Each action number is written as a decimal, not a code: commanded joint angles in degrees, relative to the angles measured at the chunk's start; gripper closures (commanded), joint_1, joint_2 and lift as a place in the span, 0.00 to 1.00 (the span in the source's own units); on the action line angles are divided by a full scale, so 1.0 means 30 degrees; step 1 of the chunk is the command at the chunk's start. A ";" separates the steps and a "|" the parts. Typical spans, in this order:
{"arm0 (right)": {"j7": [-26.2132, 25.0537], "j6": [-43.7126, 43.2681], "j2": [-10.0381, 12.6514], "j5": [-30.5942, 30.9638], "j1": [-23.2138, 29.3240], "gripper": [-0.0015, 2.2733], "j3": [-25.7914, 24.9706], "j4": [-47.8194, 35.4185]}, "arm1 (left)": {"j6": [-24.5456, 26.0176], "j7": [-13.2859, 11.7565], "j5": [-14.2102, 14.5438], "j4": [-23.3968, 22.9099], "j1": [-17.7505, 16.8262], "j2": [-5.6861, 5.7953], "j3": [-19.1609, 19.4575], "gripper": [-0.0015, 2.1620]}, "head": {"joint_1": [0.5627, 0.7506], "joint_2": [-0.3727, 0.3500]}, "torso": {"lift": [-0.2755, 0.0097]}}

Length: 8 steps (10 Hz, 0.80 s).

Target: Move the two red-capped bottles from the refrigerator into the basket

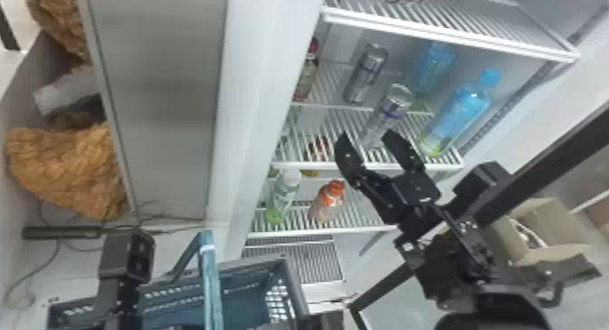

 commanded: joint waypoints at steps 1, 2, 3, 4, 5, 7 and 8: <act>-0.0102 -0.0059 0.0030 0.0124 -0.0630 0.05 0.0537 0.0693 | 0.0000 -0.0001 0.0000 0.0001 0.0001 0.0002 -0.0038 0.56 | 0.70 0.03 | 0.97; -0.0395 -0.0059 0.0030 0.0162 -0.0864 0.05 0.0842 0.0927 | 0.0000 -0.0001 0.0000 0.0001 -0.0046 0.0002 -0.0038 0.56 | 0.70 0.03 | 0.97; -0.0805 -0.0059 0.0030 0.0238 -0.1099 0.05 0.1070 0.1068 | 0.0000 -0.0001 0.0000 0.0001 0.0001 0.0061 -0.0038 0.56 | 0.70 0.03 | 0.97; -0.0922 -0.0059 0.0001 0.0238 -0.1567 0.05 0.1261 0.1537 | 0.0000 -0.0001 0.0000 0.0001 0.0001 0.0061 -0.0038 0.56 | 0.70 0.03 | 0.97; -0.1098 -0.0106 -0.0028 0.0238 -0.2036 0.05 0.1565 0.2052 | 0.0000 -0.0001 0.0000 0.0001 0.0001 0.0061 -0.0038 0.56 | 0.70 0.03 | 0.97; -0.1332 -0.0152 -0.0146 0.0314 -0.2974 0.05 0.2098 0.2990 | 0.0000 -0.0001 0.0000 0.0001 -0.0046 0.0090 -0.0076 0.56 | 0.70 0.03 | 0.97; -0.1449 -0.0340 -0.0204 0.0314 -0.3396 0.05 0.2327 0.3412 | -0.0047 -0.0001 0.0000 0.0001 -0.0046 0.0090 -0.0076 0.56 | 0.70 0.03 | 0.97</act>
